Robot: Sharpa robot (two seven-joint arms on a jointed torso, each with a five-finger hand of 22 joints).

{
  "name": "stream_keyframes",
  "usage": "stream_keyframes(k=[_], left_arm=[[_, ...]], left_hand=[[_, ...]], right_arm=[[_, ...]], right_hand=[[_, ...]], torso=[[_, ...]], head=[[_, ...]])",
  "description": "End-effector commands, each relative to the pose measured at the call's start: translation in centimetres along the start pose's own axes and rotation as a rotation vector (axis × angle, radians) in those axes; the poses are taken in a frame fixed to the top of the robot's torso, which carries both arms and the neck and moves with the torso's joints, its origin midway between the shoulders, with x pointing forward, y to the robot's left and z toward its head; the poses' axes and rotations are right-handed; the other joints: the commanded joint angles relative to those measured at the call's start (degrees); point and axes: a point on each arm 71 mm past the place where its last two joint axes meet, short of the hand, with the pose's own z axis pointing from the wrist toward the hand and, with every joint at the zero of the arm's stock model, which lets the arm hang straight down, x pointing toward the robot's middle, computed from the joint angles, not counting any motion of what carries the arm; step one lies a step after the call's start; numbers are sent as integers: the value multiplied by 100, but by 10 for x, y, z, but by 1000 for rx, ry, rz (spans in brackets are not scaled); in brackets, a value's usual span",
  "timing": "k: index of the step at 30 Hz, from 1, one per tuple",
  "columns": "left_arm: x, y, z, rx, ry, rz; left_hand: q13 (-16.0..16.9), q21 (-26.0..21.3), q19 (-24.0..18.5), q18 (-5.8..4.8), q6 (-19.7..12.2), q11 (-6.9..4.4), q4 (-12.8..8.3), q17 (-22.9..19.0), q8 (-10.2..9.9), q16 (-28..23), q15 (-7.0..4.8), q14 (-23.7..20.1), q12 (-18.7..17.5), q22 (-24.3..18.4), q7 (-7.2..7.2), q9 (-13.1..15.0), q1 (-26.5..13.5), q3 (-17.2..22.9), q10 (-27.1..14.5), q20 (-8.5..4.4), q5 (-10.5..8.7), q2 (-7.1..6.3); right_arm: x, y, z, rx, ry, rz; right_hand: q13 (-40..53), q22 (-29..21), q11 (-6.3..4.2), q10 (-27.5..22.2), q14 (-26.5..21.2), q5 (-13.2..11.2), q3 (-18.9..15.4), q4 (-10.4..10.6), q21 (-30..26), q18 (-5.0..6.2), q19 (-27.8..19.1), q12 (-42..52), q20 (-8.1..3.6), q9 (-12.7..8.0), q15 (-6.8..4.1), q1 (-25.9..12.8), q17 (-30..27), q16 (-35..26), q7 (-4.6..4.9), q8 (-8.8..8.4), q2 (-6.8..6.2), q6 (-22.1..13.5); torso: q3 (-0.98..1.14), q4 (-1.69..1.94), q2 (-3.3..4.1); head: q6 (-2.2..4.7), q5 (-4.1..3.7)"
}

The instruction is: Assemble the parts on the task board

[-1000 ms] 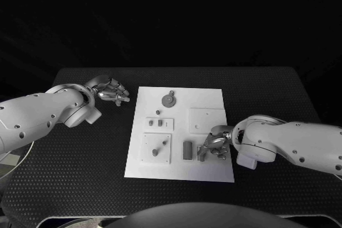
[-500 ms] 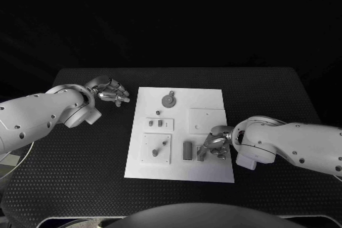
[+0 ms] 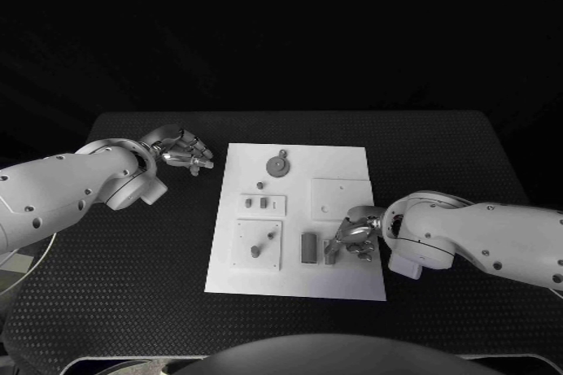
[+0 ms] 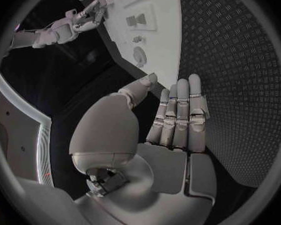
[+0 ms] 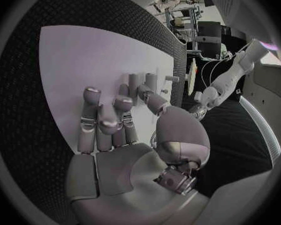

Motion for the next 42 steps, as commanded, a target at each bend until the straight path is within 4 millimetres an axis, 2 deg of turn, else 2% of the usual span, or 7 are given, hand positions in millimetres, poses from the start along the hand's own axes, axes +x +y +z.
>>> stream_keyframes(k=[1, 15, 17, 19, 23, 33, 42], left_arm=[[1, -2, 0, 6, 13, 3], [1, -2, 0, 3, 17, 5], [1, -2, 0, 3, 17, 5], [1, -2, 0, 2, 17, 5], [1, -1, 0, 2, 17, 5], [1, -2, 1, 2, 16, 6], [1, -2, 1, 2, 16, 6]], left_hand=[[-7, -22, 33, 77, -36, 36, 28, 9, 26, -40, -9, 33, 1, 9, -16, -6, 29, -2, 7, -6, 28, 29], [-9, -23, 31, 77, -37, 37, 28, 13, 26, -44, -8, 32, 1, 9, -16, -7, 30, -2, 5, -5, 28, 27], [-9, -23, 31, 77, -37, 37, 28, 13, 26, -44, -8, 32, 0, 9, -16, -7, 30, -2, 5, -5, 28, 27], [-9, -23, 31, 77, -37, 38, 29, 14, 26, -45, -8, 32, 0, 9, -16, -8, 30, -2, 4, -5, 28, 27], [-10, -23, 30, 77, -38, 38, 28, 15, 26, -46, -8, 32, 0, 9, -16, -8, 32, -2, 4, -5, 28, 27], [-11, -23, 29, 77, -38, 38, 27, 17, 26, -48, -8, 31, 0, 9, -16, -9, 34, -2, 3, -5, 28, 27], [-11, -23, 29, 77, -39, 38, 27, 20, 27, -50, -7, 31, 0, 9, -15, -9, 36, -2, 2, -5, 28, 26]], right_arm=[[1, 5, 0, -37, -11, -15], [4, 6, 1, -34, 24, -31], [4, 6, 1, -34, 18, -27], [3, 6, 1, -36, 15, -25], [3, 5, 1, -36, 13, -24], [5, 7, 0, -46, 36, -37], [5, 8, 0, -60, 28, -38]], right_hand=[[-5, 98, -32, -11, 3, -9, 11, -23, 4, 88, 17, 39, -31, -7, -27, 9, 1, 0, 6, 8, -25, 9], [-20, 88, -14, -45, -12, -9, -7, 29, -22, 88, 2, 21, -17, -28, -14, -47, -11, -28, 24, -10, -278, -44], [-22, 86, -9, -54, -14, -9, -16, 68, -27, 88, 1, 17, -13, -33, -10, -79, -14, -33, 29, -14, -360, -57], [-25, 81, -3, -59, -13, -8, -10, 175, -35, 88, 8, 18, -9, -42, -5, -139, -16, -39, 36, -24, -506, -80], [-28, 73, 3, -56, 4, -4, 133, 607, -50, 88, 46, 31, -31, -55, -2, -272, -17, -41, 39, -27, -953, -109], [-31, 87, 11, -87, -12, -9, 184, 845, -59, 88, 36, 35, -33, -55, 5, -266, -14, -51, 51, -21, -1285, -148], [-30, 89, 12, -93, -16, -8, 185, 865, -60, 88, 32, 36, -32, -55, 7, -262, -13, -51, 53, -21, -1305, -154]], torso=[[-2, 0, 1], [-4, -1, 0], [-3, 0, 0], [-2, 1, 0], [-1, 2, 0], [-1, -1, -1], [0, 0, 0]], head=[[-3, 3], [-8, 1], [-11, 0], [-6, 0], [-8, -1], [-15, -10], [-23, -2]])
